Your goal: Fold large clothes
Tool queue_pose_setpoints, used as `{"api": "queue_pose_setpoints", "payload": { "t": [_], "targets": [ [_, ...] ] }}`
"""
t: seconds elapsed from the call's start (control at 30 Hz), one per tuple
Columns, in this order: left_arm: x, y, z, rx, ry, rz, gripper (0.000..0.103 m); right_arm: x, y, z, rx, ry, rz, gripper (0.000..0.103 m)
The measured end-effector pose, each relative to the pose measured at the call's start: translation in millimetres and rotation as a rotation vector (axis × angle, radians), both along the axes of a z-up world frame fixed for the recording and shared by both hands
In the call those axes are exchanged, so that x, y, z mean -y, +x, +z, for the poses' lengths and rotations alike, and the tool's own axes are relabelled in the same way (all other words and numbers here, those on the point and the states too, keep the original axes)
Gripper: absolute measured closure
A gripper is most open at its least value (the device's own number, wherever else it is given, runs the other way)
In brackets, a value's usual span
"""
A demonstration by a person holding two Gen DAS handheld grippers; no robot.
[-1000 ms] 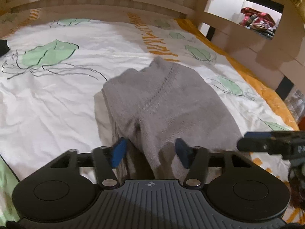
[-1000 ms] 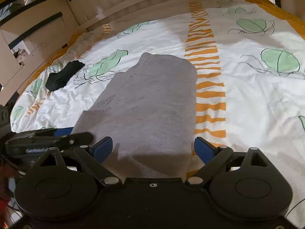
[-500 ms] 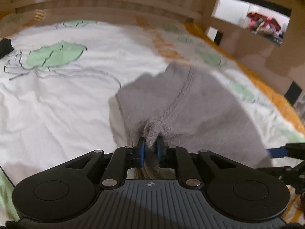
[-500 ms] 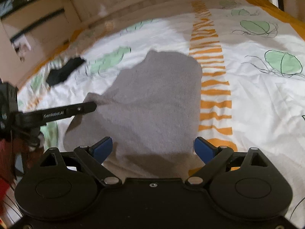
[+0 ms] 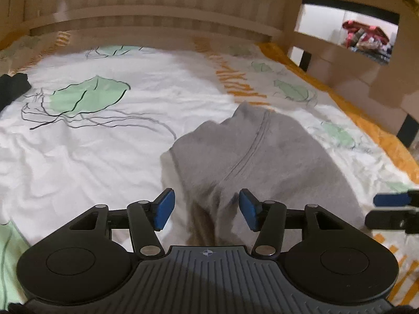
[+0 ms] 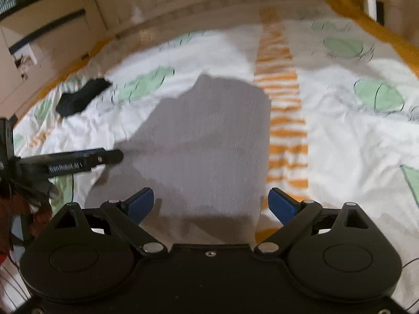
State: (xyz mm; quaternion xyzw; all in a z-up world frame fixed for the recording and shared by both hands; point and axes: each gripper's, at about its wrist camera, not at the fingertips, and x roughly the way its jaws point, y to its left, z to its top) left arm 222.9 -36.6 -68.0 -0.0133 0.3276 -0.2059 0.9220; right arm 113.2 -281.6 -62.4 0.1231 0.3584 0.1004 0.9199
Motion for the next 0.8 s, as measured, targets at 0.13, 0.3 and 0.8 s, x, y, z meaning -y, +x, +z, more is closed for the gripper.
{"api": "queue_pose_setpoints", "payload": {
  "t": [0.13,0.3,0.8],
  "targets": [
    [-1,7,-6,-0.019,-0.045,0.03,0.049,0,1,1,0.001,0.014,-0.007,0.008],
    [-13,25,-32,-0.16,-0.027,0.103,0.03,-3,-3,1,0.003,0.014,-0.006,0.008],
    [-7,-56,48,0.102,0.08,0.193,0.03,-12,-34,26,0.092,-0.048,-0.129,0.001]
  ]
}}
